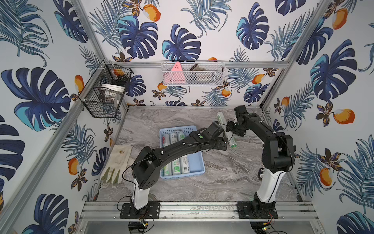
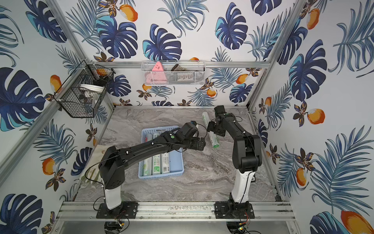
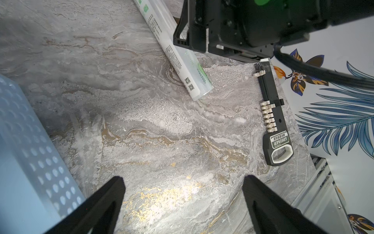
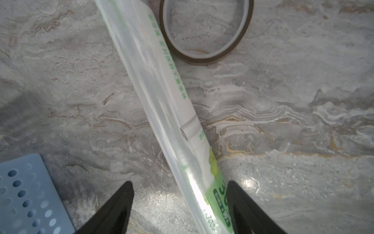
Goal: Put the plastic wrap into the basket
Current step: Pick up the plastic wrap from the center of the board.
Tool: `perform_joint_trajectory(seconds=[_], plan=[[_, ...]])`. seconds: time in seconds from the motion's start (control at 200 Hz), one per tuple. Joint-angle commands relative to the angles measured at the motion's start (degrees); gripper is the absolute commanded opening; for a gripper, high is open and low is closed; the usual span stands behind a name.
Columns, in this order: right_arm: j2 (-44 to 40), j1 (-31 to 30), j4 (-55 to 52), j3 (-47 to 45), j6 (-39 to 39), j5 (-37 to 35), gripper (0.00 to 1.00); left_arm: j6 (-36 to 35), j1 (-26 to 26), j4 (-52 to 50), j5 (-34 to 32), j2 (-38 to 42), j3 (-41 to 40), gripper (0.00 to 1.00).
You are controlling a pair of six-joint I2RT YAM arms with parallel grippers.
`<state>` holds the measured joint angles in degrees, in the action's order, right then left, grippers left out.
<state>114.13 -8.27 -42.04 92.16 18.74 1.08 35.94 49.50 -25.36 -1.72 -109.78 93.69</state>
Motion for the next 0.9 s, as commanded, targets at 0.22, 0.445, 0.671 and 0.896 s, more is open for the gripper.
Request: perform_joint_trajectory(seconds=[0.22, 0.445, 0.671, 0.896], plan=[[12.5, 0.0, -4.1, 14.6, -5.3, 0.7, 0.77, -0.4, 0.0, -0.8, -6.2, 1.4, 0.9, 0.99], [17.2, 0.0, -5.5, 21.2, -6.2, 1.0, 0.76, -0.3, 0.0, -0.8, -7.2, 2.9, -0.2, 0.99], [21.8, -0.1, -8.6, 27.0, -7.6, 1.8, 0.74, 0.0, 0.0, -0.7, -7.5, 3.3, -0.6, 0.99], [24.2, -0.9, -9.6, 28.9, -8.2, 1.1, 0.7, 0.0, 0.0, -0.7, -7.4, 3.6, -0.9, 0.99]])
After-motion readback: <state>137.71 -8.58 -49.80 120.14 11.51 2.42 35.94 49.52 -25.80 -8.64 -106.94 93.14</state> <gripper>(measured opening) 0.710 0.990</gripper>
